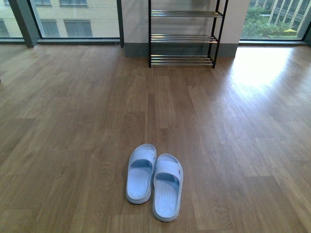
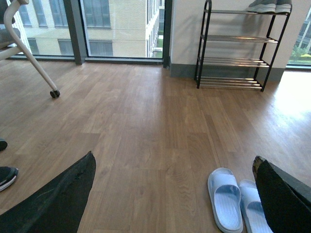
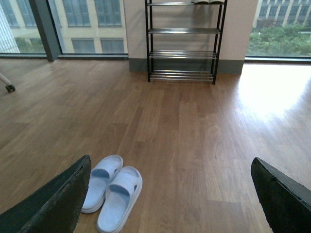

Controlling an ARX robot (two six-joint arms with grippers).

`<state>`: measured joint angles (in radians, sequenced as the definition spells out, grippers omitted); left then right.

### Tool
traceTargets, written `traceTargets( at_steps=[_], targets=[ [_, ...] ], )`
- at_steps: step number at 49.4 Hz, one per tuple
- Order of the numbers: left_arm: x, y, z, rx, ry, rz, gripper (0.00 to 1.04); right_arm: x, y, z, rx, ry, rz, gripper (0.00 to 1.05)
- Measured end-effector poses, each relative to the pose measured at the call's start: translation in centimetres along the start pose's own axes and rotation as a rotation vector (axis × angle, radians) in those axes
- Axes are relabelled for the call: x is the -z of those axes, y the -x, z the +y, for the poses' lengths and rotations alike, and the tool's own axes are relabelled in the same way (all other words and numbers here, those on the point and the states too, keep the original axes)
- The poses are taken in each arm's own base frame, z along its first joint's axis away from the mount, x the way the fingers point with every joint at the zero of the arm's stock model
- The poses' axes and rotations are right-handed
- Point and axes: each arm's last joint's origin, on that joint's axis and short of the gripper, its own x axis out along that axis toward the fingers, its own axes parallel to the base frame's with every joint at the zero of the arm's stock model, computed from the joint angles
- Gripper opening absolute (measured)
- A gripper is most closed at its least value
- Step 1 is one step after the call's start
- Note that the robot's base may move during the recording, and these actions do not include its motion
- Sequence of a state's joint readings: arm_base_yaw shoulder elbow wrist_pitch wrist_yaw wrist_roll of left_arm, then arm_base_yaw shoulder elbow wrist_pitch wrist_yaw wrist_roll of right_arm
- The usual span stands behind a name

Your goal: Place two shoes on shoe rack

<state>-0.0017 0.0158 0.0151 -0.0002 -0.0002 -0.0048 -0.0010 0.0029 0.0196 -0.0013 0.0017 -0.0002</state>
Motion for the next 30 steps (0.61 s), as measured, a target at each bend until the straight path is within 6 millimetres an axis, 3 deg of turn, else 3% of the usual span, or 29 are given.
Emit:
traceTargets(
  at_steps=[30],
  targets=[
    [0.00,0.00,0.00,0.000,0.000,0.000,0.95,0.00,0.00,0.00,0.001,0.000,0.000,0.95]
  ],
)
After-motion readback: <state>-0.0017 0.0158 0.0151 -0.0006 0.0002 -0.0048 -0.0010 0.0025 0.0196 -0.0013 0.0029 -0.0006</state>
